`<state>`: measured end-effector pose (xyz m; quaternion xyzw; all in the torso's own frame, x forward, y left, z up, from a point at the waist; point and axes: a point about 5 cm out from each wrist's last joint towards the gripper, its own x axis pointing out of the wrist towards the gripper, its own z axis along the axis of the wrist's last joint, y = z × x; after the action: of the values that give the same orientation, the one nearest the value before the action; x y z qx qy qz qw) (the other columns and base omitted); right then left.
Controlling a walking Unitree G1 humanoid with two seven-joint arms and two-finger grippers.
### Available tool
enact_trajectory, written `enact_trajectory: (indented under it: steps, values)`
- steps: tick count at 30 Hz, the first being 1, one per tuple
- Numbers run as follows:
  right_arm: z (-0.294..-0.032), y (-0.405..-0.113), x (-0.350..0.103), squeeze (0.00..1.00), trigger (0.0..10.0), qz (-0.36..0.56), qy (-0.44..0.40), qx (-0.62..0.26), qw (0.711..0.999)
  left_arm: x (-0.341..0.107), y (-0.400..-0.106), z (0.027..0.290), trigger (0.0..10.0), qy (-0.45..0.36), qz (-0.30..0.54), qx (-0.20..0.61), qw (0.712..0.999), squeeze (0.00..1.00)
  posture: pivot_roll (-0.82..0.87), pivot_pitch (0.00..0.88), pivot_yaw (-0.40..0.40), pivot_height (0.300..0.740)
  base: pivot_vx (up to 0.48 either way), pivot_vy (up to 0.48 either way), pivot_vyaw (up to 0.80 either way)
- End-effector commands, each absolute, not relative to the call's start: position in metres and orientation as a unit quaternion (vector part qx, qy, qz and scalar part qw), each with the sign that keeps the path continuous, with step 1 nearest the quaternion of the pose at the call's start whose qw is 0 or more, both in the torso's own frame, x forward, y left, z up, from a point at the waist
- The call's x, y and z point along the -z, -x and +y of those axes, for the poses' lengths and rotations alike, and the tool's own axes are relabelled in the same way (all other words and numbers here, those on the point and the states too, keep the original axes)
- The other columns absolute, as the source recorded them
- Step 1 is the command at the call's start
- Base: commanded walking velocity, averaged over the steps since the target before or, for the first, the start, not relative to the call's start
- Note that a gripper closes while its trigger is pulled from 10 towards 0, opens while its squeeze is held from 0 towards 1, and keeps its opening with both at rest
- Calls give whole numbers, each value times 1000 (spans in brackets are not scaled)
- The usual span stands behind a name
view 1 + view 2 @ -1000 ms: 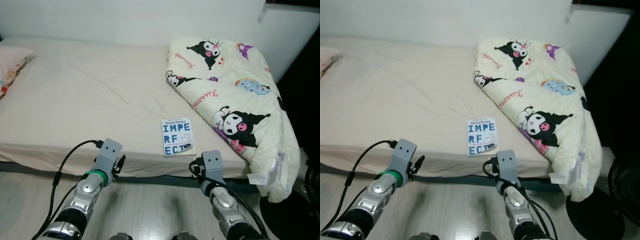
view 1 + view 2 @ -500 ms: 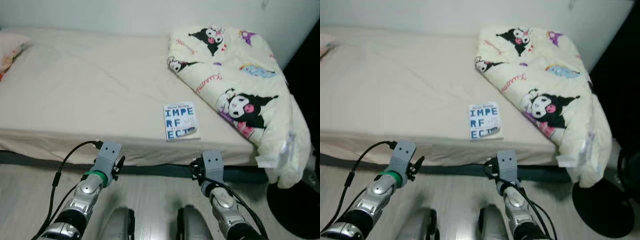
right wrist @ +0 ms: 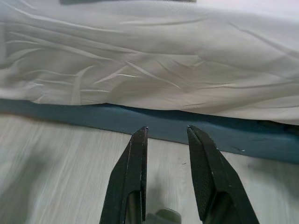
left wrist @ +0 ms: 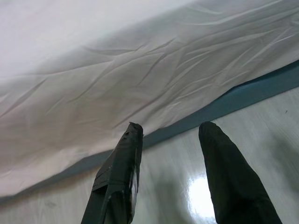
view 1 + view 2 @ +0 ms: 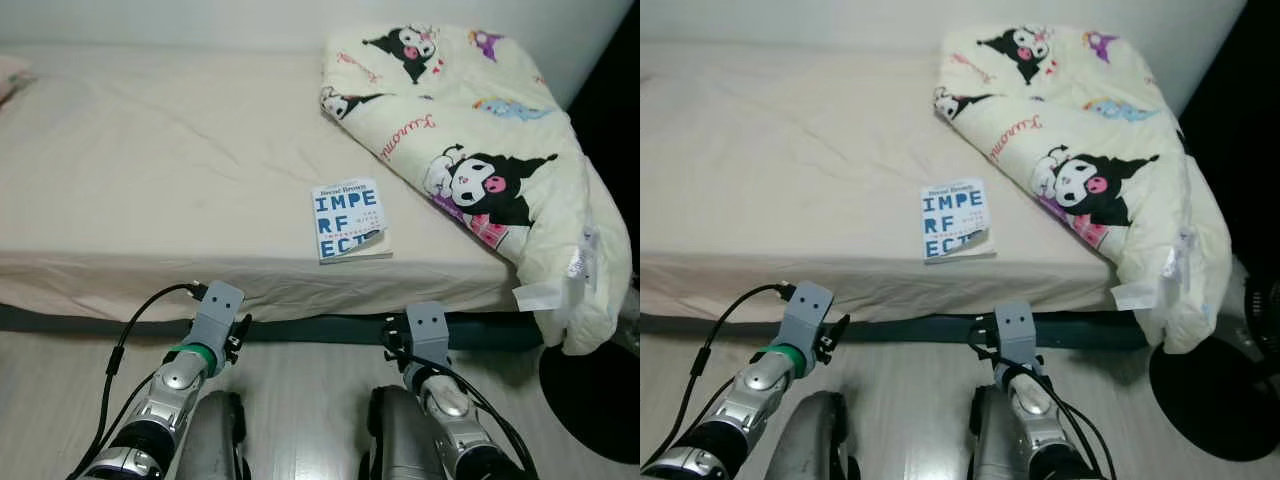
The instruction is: Clean up the room
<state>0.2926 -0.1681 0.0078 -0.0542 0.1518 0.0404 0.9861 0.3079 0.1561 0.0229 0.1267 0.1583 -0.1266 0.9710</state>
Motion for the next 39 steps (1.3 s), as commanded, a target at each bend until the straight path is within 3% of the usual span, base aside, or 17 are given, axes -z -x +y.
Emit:
enact_trajectory:
  steps: [1, 5, 6, 9, 10, 11, 12, 13, 14, 20, 21, 22, 28, 39]
  values:
    - [-166, -294, -10, 0, 10000, 148, 41, -42, 987, -18, -303, 161, 10000, -129, 169, 124, 969, 0, 13, 56, 75, 570, 0, 0, 0]
    - [-167, -311, -29, 0, 10000, 111, -6, -35, 993, -22, -305, 162, 10000, -126, 158, 121, 972, 0, 25, 63, 74, 570, 0, 0, 0]
    - [-169, -328, -50, 0, 10000, 71, -92, -22, 993, -28, -308, 162, 10000, -123, 145, 120, 974, 0, 30, 70, 77, 570, 0, 0, 0]
    - [-172, -344, -72, 0, 10000, 34, -218, -8, 975, -34, -312, 163, 10000, -120, 131, 119, 977, 0, 36, 73, 76, 570, 0, 0, 0]
    - [-172, -344, -72, 0, 10000, 34, -218, -8, 975, -34, -312, 163, 10000, -120, 131, 119, 977, 0, 36, 73, 76, 570, 0, 0, 0]
    - [-172, -350, -78, 263, 10000, 27, -290, -3, 957, -37, -314, 163, 10000, -119, 124, 119, 978, 0, 42, 79, 78, 570, 0, 0, 0]
    - [-172, -350, -78, 263, 10000, 27, -290, -3, 957, -37, -314, 163, 10000, -119, 124, 119, 978, 0, 42, 79, 78, 570, 0, 0, 0]
    - [-171, -352, -78, 929, 10000, 34, -325, -3, 945, -39, -315, 163, 10000, -119, 120, 119, 978, 0, 48, 80, 79, 570, 0, 0, 0]
    - [-169, -354, -78, 1000, 10000, 41, -356, -6, 934, -41, -315, 163, 10000, -118, 117, 119, 979, 0, 49, 80, 80, 570, 0, 0, 0]
    - [-158, -354, -71, 1000, 10000, 82, -417, -9, 905, -44, -316, 164, 10000, -118, 111, 119, 980, 0, 59, 87, 82, 570, 0, 0, 0]
    - [-154, -353, -67, 431, 10000, 96, -426, -9, 900, -45, -316, 165, 10000, -118, 110, 119, 980, 0, 69, 93, 84, 570, 0, 0, 0]
    - [-152, -352, -64, 0, 10000, 105, -442, -9, 891, -46, -316, 165, 10000, -119, 108, 119, 980, 0, 76, 97, 87, 570, 0, 0, 0]
    - [-155, -355, -69, 0, 10000, 89, -483, -19, 871, -49, -309, 171, 10000, -123, 101, 122, 980, 0, 118, 153, 113, 570, 0, 0, 0]
    - [-171, -363, -82, 0, 10000, 62, -495, -7, 867, -64, -294, 178, 10000, -125, 82, 127, 981, 0, 178, 226, 144, 570, 0, 0, 0]
